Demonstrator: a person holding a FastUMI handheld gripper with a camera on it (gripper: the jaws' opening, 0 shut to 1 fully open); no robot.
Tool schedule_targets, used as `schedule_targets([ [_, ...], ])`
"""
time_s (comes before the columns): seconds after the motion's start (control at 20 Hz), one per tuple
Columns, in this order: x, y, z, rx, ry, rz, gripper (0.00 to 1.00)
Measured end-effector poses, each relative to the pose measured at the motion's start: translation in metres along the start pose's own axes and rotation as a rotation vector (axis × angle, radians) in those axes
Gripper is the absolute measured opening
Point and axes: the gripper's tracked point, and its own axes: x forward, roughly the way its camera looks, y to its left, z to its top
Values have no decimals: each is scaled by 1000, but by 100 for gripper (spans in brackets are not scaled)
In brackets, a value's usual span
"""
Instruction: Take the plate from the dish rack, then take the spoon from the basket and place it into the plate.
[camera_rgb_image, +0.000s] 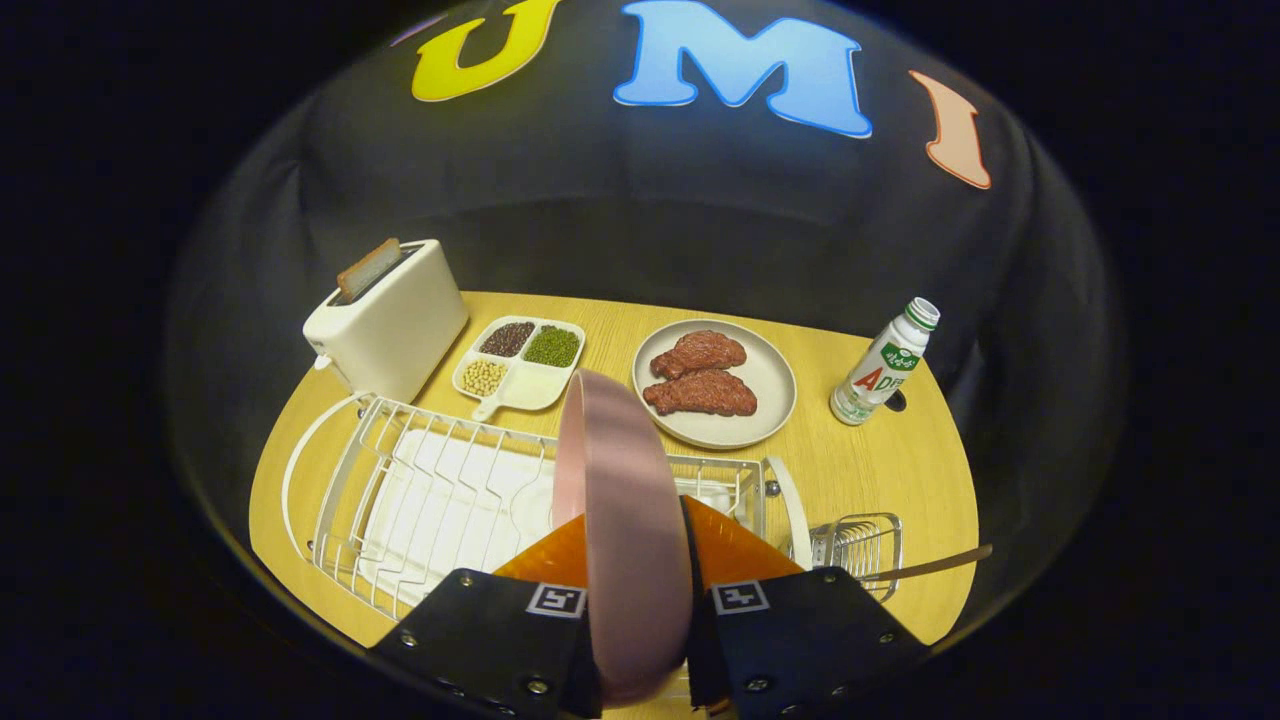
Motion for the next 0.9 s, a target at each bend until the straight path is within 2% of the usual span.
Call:
schedule_targets([
  [0.2, -2, -2, 0, -30, 1, -19, 31],
  [0.7, -12, -3, 28, -256, 3, -101, 31],
  [0.9, -29, -6, 42, -248, -16, -89, 31],
])
